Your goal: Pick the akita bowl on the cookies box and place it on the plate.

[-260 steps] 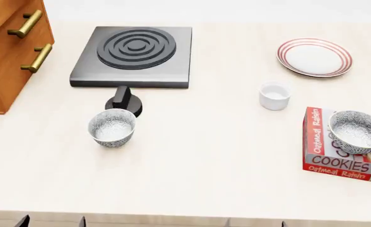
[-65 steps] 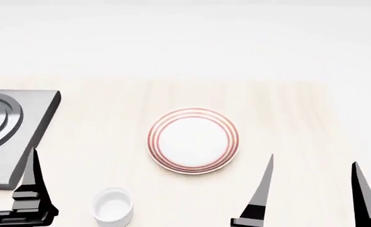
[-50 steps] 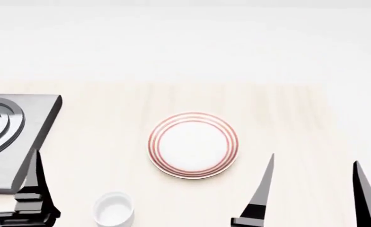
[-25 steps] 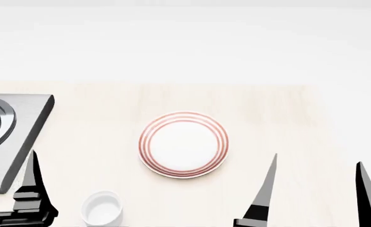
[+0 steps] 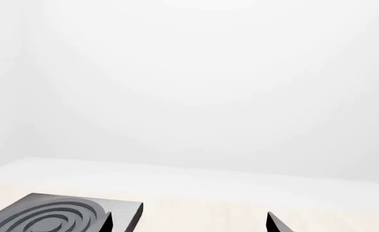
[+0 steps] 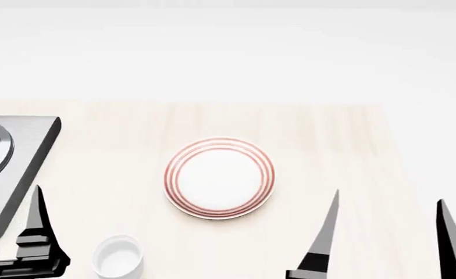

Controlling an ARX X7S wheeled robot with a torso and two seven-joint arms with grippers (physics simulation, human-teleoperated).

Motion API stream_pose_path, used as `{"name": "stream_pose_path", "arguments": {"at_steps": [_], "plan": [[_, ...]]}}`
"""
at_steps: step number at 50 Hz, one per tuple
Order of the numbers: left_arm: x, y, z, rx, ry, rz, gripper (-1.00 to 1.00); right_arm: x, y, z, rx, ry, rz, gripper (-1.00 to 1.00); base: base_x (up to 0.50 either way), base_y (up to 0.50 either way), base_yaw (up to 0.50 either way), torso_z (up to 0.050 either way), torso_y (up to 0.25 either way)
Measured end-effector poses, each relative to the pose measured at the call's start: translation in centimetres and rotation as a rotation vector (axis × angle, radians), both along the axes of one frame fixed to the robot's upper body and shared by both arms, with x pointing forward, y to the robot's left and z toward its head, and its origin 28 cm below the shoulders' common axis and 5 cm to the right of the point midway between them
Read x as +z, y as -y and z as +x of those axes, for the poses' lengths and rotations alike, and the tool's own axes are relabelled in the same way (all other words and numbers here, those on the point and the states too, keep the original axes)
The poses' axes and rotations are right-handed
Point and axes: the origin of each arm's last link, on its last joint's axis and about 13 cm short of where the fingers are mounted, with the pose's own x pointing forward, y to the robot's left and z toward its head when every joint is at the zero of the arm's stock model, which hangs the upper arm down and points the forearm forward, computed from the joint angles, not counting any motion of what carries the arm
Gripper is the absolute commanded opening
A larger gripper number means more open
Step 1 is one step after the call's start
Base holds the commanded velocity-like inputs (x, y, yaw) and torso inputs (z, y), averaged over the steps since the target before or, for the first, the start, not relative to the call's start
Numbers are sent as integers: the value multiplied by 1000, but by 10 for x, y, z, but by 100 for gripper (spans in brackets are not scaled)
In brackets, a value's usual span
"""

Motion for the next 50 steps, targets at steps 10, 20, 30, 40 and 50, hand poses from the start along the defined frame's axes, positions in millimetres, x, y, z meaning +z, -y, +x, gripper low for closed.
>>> {"name": "stream_pose_path", "arguments": {"at_steps": [10,20,30,40,50], "plan": [[2,-1,-1,-15,9,-21,100,0,0,0,-3,-4,-9,100,216,-18,0,30,0],[4,-2,-1,-26,16,-28,100,1,0,0,-9,1,-14,100,0,0,0,50,0],[5,-2,0,-24,17,-23,100,1,1,0,-19,8,-18,100,0,0,0,45,0],[4,-5,4,7,21,-32,100,2,3,0,-35,4,-26,100,0,0,0,4,-75],[6,-8,5,30,47,-34,100,2,6,1,-48,-3,-33,100,0,0,0,15,-250]]}}
